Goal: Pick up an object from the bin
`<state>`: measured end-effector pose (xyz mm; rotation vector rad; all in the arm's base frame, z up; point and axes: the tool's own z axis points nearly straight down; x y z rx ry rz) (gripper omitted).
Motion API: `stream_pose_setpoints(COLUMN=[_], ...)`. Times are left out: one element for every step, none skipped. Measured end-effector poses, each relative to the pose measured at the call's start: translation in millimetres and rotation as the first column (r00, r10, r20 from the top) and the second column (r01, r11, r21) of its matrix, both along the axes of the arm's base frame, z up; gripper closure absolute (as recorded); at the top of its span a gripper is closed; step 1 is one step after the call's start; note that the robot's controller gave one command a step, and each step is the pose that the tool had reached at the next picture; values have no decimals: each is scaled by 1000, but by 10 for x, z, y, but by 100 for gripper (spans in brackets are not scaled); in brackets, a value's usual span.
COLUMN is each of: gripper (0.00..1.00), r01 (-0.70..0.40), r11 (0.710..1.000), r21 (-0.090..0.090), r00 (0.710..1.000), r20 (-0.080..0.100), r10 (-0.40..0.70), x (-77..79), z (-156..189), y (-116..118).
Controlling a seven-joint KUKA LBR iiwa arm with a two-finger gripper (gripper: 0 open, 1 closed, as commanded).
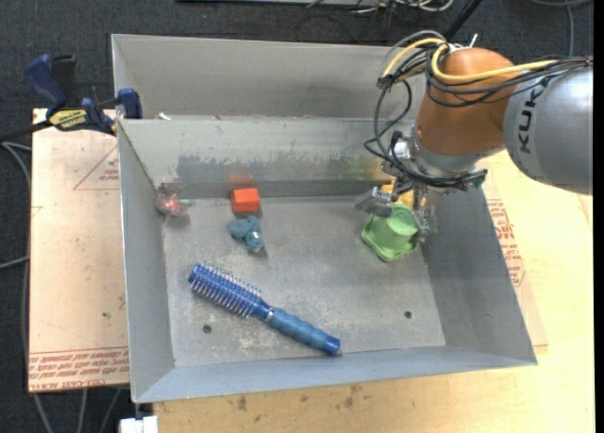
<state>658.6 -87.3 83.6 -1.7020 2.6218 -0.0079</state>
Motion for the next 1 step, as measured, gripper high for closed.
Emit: stream_pose_setpoints(gripper=[100], r01=[-161], r11=[987], r21=[-7], r00=[987], r20=[-5], r10=[161], x=[-210], z=[1432], y=[-386])
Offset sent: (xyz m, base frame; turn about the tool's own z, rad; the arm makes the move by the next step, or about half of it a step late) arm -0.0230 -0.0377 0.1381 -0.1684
